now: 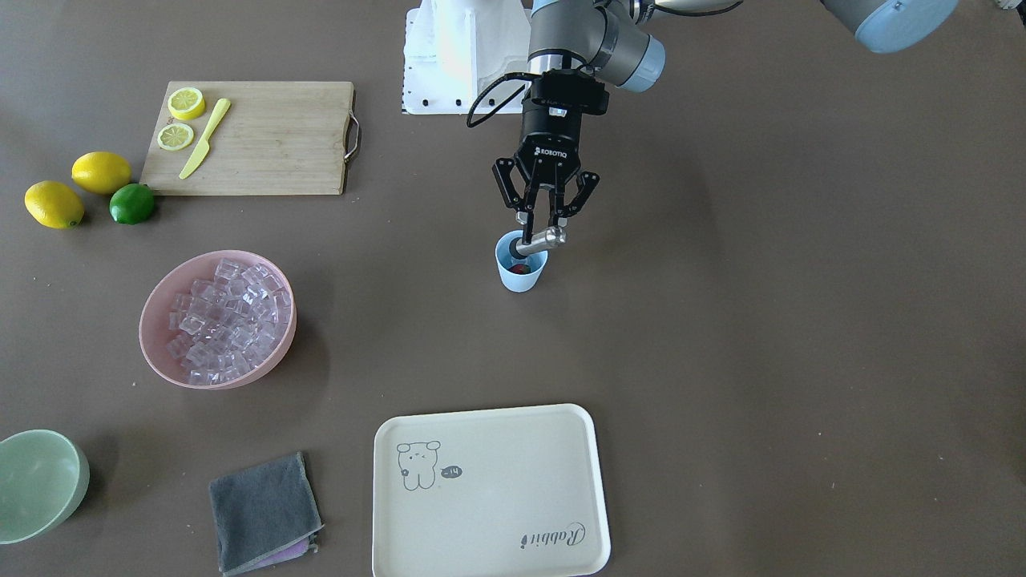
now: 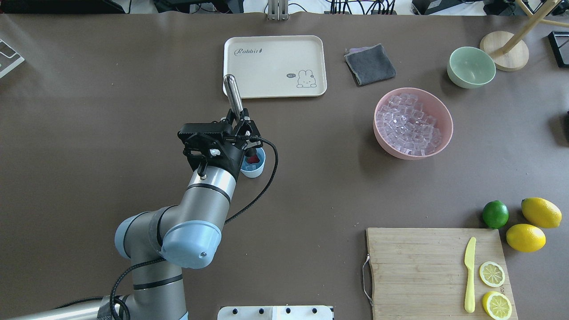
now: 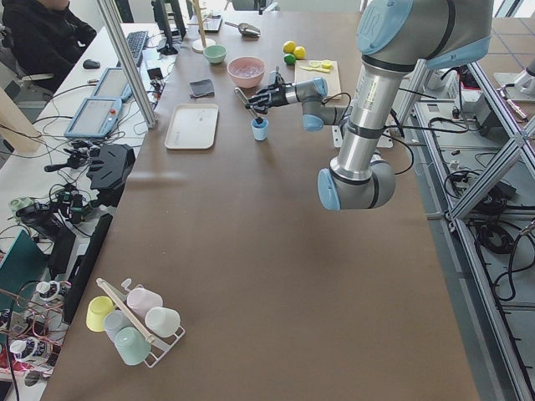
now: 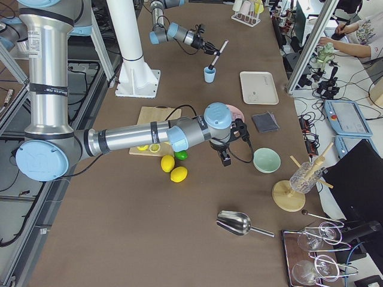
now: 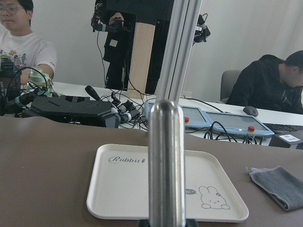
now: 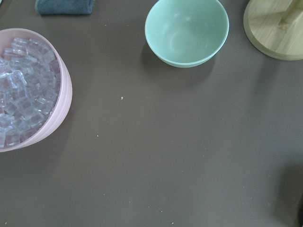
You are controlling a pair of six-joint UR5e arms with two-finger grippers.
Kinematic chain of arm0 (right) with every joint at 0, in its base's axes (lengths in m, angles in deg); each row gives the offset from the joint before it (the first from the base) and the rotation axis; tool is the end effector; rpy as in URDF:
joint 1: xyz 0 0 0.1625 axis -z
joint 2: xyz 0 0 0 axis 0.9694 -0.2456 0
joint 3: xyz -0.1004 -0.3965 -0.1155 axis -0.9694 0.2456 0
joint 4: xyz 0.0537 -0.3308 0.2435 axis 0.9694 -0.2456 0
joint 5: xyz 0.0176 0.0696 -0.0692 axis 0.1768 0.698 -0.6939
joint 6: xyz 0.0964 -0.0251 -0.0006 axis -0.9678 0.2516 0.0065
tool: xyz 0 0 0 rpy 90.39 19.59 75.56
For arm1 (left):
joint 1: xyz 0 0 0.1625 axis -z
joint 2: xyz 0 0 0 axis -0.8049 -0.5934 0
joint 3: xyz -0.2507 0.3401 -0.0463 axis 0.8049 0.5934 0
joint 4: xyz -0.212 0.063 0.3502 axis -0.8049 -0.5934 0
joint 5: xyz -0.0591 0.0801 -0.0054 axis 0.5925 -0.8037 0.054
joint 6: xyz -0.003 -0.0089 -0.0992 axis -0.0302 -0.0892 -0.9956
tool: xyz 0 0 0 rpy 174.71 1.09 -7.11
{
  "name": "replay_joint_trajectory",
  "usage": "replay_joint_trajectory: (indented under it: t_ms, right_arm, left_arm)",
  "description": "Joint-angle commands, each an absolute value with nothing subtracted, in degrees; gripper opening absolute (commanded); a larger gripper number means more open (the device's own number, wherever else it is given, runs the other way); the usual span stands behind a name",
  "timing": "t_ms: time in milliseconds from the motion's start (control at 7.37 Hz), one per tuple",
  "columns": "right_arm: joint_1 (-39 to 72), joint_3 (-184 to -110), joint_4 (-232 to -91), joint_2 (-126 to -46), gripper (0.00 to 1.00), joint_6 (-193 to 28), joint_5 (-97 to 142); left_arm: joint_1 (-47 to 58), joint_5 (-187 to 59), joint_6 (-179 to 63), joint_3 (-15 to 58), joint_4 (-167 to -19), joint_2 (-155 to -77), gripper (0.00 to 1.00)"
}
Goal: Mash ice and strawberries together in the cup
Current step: 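Lift the pestle out of the cup and withdraw the left arm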
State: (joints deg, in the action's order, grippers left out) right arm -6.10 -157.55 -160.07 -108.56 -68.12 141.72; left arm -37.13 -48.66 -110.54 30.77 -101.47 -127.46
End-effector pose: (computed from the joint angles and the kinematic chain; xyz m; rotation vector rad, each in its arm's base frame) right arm -0.0139 -0.4838 0.5280 0.3212 -0.9322 -0.2891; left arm 0.5105 -0.3730 0.1832 1.1436 0.8951 -0.5265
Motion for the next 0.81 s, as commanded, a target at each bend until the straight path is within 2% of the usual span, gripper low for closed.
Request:
replay_joint_trajectory:
  t_ms: [0, 407, 678]
  right_arm:
    - [-6.04, -157.51, -160.19, -108.5, 0.98, -68.11, 142.05]
    - [-5.09, -157.42, -160.46, -108.58, 0.98, -68.11, 142.04]
    - [-4.99, -157.42, -160.37, -109.19, 0.98, -68.02, 141.96]
  left_arm:
    - [-28.17, -37.06, -107.15, 34.46, -101.32, -126.77, 0.0]
    - [-2.97, 9.11, -105.84, 33.68, -101.94, -115.98, 0.0]
    - [9.98, 27.12, -90.79, 30.89, -101.24, -107.55, 0.0]
